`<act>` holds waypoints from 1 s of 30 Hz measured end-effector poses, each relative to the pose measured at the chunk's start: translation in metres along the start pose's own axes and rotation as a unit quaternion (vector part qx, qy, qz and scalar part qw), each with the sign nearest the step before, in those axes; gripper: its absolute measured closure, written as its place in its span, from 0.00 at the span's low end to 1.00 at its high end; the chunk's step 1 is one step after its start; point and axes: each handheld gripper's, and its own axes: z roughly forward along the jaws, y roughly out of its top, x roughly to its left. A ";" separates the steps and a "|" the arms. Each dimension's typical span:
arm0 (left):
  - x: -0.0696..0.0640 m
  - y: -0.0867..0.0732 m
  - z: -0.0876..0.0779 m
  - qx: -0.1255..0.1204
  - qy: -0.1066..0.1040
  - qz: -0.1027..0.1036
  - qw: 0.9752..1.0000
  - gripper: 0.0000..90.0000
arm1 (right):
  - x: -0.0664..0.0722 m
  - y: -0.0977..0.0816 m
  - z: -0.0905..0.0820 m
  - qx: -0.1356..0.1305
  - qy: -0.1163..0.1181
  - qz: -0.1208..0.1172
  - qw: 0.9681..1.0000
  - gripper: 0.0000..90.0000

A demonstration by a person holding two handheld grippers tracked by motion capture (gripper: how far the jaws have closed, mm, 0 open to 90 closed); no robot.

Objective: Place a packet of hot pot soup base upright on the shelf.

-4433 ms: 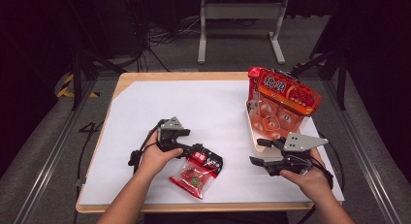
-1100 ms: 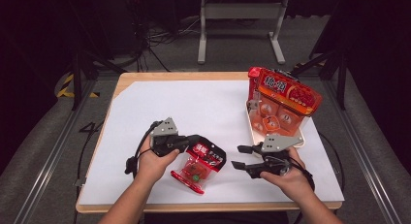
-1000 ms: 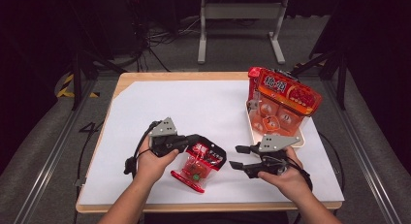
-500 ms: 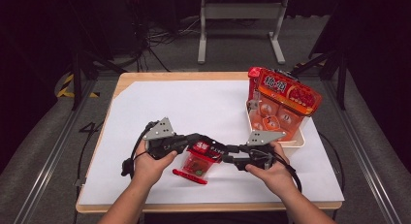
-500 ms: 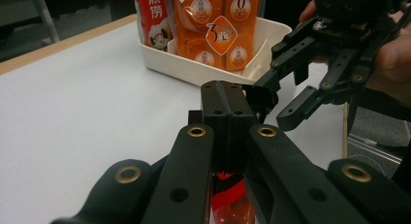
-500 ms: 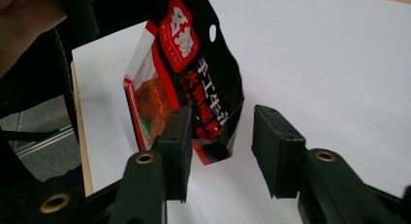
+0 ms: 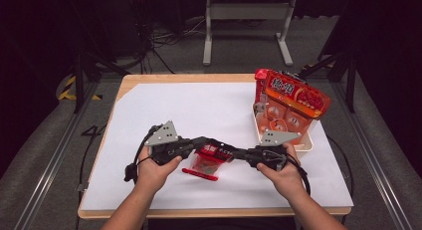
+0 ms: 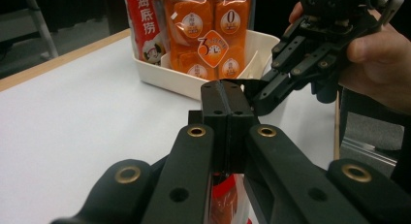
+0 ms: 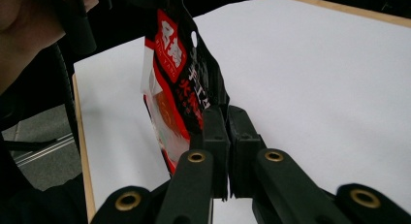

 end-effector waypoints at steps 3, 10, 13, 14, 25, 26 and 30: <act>-0.003 0.003 0.001 -0.004 -0.001 0.000 1.000 1.00 | 0.000 0.007 -0.007 -0.002 -0.012 -0.007 1.000 0.99; -0.008 0.007 0.003 -0.014 -0.003 0.011 1.000 1.00 | -0.002 0.018 -0.019 -0.011 -0.029 -0.019 0.999 1.00; -0.008 0.009 0.004 -0.016 -0.003 0.013 1.000 1.00 | -0.002 0.022 -0.024 -0.015 -0.038 -0.027 0.999 1.00; -0.008 0.010 0.005 -0.017 -0.002 0.016 1.000 1.00 | -0.002 0.023 -0.025 -0.016 -0.039 -0.028 0.999 1.00; -0.012 0.022 0.017 -0.031 -0.005 0.024 0.999 1.00 | -0.003 0.037 -0.046 -0.022 -0.070 -0.053 0.996 1.00; -0.012 0.023 0.018 -0.032 -0.004 0.027 0.999 1.00 | -0.003 0.038 -0.048 -0.022 -0.074 -0.056 0.995 1.00; -0.013 0.027 0.024 -0.034 -0.004 0.033 0.999 1.00 | -0.005 0.042 -0.057 -0.025 -0.086 -0.062 0.994 1.00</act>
